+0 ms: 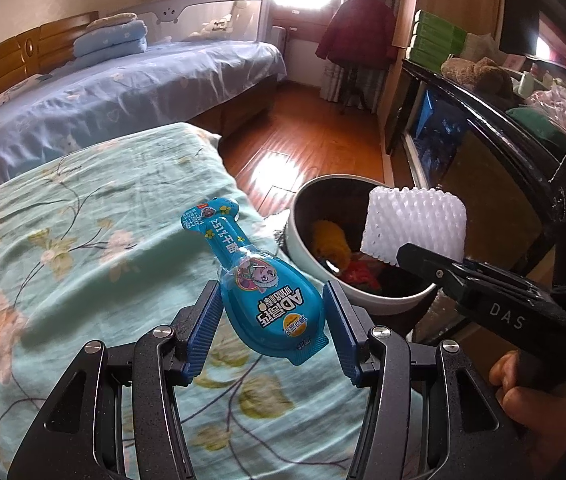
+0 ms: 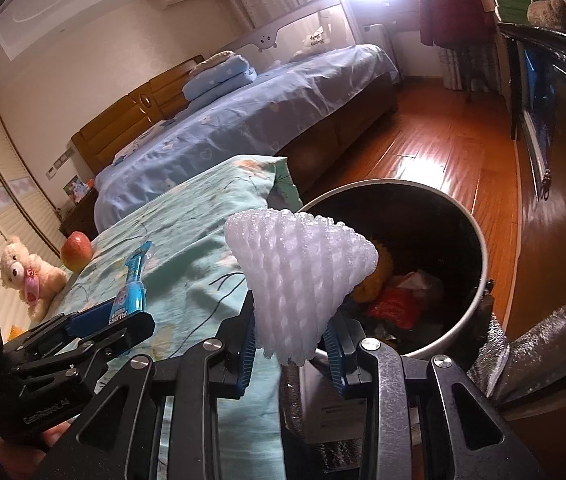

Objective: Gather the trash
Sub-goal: 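Carry the blue candy tube and white foam net over the trash bin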

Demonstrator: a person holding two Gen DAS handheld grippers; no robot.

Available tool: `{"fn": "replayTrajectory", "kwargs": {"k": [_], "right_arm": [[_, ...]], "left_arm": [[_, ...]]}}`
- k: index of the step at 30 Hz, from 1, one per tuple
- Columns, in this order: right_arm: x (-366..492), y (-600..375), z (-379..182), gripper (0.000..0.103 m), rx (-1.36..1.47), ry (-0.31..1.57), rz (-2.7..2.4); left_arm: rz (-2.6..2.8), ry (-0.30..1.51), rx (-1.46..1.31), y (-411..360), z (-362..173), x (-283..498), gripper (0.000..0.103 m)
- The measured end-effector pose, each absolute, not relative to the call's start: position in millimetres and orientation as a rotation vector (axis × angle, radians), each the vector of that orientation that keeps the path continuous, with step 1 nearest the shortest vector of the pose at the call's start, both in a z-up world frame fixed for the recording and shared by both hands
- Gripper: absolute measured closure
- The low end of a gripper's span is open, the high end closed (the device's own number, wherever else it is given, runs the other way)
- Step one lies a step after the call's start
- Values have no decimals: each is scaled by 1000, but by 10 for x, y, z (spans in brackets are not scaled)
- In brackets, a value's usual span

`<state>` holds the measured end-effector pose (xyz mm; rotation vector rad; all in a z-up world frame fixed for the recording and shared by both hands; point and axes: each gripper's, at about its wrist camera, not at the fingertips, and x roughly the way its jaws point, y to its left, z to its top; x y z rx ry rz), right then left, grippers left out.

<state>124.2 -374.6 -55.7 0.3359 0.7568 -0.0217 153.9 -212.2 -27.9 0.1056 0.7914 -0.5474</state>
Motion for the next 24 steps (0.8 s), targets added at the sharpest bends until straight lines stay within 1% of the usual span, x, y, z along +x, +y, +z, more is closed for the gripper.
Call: {"fn": "replayTrajectory", "kwargs": {"k": [24], "right_arm": [[1295,-4059,-591,72,336,758,-85]], "left_arm": [[-591,792,145,-2515,-278,1627,52]]}}
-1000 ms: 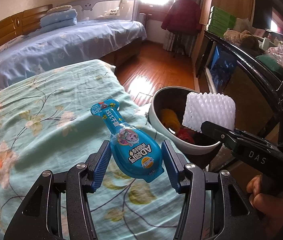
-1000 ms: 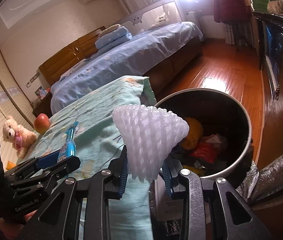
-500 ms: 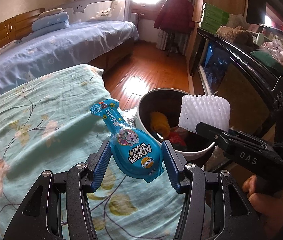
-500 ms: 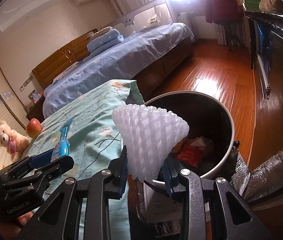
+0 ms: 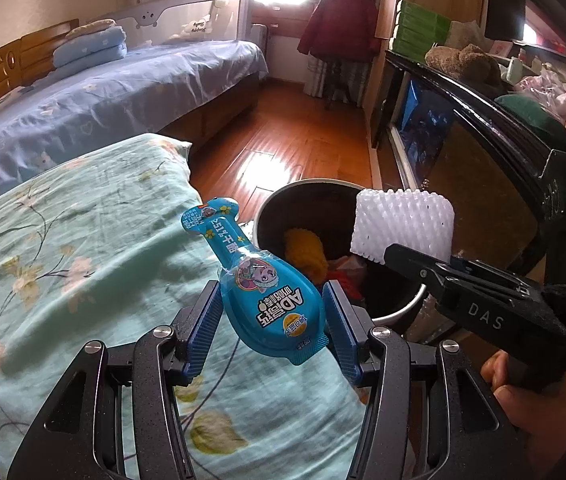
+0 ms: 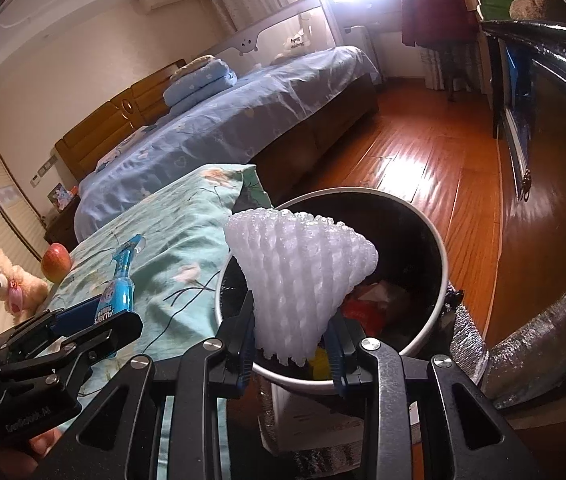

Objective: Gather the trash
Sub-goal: 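Carry the blue candy tube and white foam net over the trash bin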

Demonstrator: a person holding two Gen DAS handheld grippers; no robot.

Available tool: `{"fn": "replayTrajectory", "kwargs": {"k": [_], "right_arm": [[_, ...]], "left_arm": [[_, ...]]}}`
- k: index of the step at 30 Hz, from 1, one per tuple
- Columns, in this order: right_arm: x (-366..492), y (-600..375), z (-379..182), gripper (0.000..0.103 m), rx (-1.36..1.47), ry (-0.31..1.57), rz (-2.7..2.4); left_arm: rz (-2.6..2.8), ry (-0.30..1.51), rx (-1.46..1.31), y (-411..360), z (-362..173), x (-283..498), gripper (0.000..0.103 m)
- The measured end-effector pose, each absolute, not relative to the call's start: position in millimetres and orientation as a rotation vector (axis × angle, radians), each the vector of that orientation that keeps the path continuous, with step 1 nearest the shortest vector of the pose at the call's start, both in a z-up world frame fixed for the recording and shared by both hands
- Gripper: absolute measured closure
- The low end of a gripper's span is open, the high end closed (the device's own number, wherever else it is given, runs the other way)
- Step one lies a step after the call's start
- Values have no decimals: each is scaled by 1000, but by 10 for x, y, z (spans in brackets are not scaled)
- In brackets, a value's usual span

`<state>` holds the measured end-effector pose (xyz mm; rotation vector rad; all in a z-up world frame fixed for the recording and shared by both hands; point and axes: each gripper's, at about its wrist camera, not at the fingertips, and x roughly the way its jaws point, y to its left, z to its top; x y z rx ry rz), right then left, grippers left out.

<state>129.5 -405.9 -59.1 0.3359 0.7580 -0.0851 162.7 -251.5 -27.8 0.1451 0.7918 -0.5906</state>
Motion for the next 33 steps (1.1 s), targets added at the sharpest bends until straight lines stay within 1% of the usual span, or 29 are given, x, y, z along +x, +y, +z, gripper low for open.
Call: {"fn": "replayTrajectory", "kwargs": {"k": [33], "right_arm": [[1522,-4324,-683,72,335,797,-128]], "left_arm": [[-626,818,167,-2831,-351,1834,52]]}}
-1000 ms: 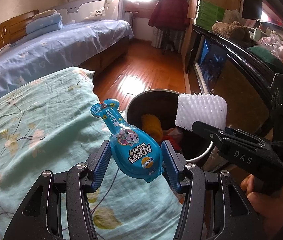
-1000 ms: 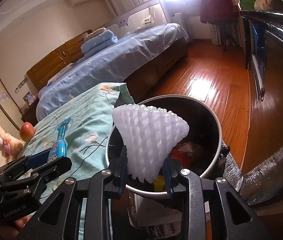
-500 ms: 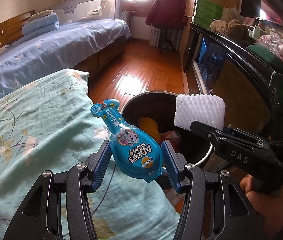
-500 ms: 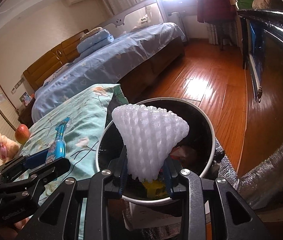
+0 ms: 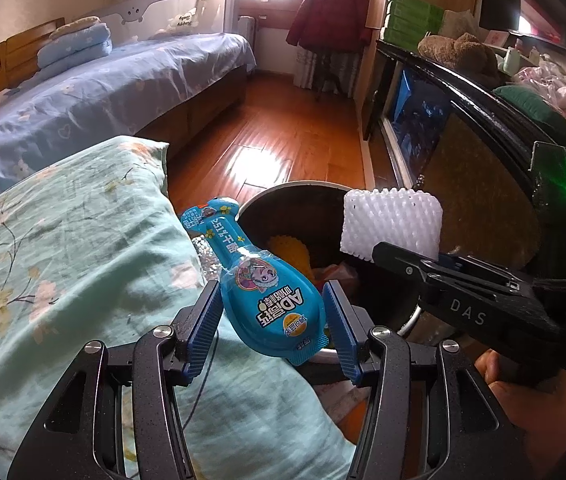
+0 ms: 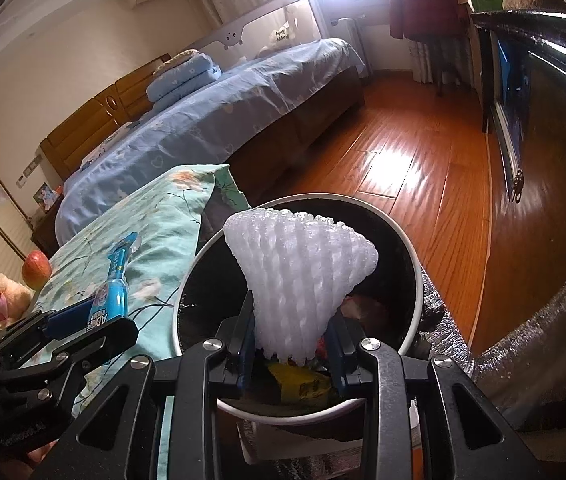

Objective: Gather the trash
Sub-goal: 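Carry the blue candy tube and white foam net over the trash bin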

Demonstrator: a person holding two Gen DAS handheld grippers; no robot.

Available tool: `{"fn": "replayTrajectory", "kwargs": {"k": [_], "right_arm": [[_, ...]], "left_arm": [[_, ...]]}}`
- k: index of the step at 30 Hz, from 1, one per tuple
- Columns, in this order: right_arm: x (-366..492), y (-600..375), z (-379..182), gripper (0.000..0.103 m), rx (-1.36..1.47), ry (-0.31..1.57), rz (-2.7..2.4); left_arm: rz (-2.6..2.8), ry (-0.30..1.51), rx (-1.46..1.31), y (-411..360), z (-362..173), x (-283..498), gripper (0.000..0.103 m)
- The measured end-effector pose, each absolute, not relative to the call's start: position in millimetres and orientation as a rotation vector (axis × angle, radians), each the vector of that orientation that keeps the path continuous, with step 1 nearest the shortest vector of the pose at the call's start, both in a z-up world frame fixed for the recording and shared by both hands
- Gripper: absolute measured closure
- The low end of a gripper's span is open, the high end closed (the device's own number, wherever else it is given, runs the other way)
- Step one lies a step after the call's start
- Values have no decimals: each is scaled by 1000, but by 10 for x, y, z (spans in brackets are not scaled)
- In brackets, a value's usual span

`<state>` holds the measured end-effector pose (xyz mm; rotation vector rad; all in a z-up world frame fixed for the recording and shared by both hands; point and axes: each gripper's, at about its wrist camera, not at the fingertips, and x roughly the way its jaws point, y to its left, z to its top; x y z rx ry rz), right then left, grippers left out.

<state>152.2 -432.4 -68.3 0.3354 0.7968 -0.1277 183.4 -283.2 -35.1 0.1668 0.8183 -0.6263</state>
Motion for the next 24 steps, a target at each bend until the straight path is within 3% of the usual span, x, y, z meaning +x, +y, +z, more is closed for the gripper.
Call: {"fn": "replayTrajectory", "kwargs": {"k": [24], "right_arm": [[1631,-4438,-734,72,350,815,-129]], "left_arm": [[-640,822,199,-3022,-368,1895,52]]}}
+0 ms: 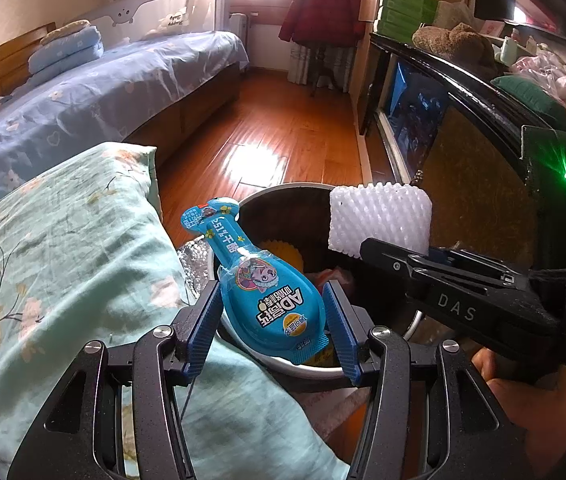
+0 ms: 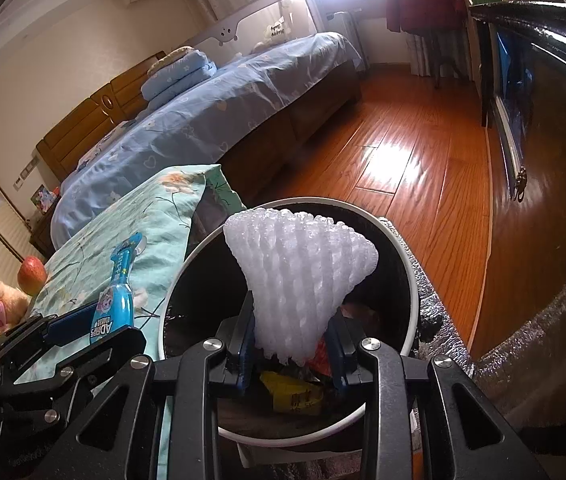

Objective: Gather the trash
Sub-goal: 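Carry the blue candy tube and white foam net over the trash bin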

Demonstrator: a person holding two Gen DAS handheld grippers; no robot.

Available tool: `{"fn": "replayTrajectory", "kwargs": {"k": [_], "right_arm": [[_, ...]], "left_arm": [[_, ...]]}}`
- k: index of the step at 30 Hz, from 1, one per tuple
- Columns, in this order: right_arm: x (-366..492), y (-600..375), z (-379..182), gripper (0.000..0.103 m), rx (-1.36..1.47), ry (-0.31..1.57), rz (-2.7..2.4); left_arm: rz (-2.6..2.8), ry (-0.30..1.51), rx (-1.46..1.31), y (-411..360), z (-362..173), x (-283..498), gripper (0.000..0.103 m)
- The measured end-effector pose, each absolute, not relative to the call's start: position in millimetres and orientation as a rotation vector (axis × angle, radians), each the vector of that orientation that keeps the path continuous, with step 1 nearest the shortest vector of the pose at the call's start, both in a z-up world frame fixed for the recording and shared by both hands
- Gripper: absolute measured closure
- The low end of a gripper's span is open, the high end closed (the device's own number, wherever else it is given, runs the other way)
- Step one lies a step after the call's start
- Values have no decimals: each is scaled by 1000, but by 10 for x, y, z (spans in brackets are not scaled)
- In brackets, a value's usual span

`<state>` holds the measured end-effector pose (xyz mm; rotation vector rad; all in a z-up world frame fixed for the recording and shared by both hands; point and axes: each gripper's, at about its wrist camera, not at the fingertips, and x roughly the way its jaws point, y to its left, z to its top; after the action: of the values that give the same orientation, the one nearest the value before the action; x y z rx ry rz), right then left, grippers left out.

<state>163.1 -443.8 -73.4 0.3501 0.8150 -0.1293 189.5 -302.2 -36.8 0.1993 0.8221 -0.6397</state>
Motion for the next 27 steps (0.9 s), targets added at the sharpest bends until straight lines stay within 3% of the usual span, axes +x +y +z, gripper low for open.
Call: {"fn": "replayTrajectory", "kwargs": {"k": [23,27], "right_arm": [[1664,-4495,-724,68,373,817,-134],[1660,-4524,-707,57,385,811,-138]], "left_arm": [[-656,843,206,-3070,-378,1910,51],[-658,845,198,-3054,-361,1903,49]]}}
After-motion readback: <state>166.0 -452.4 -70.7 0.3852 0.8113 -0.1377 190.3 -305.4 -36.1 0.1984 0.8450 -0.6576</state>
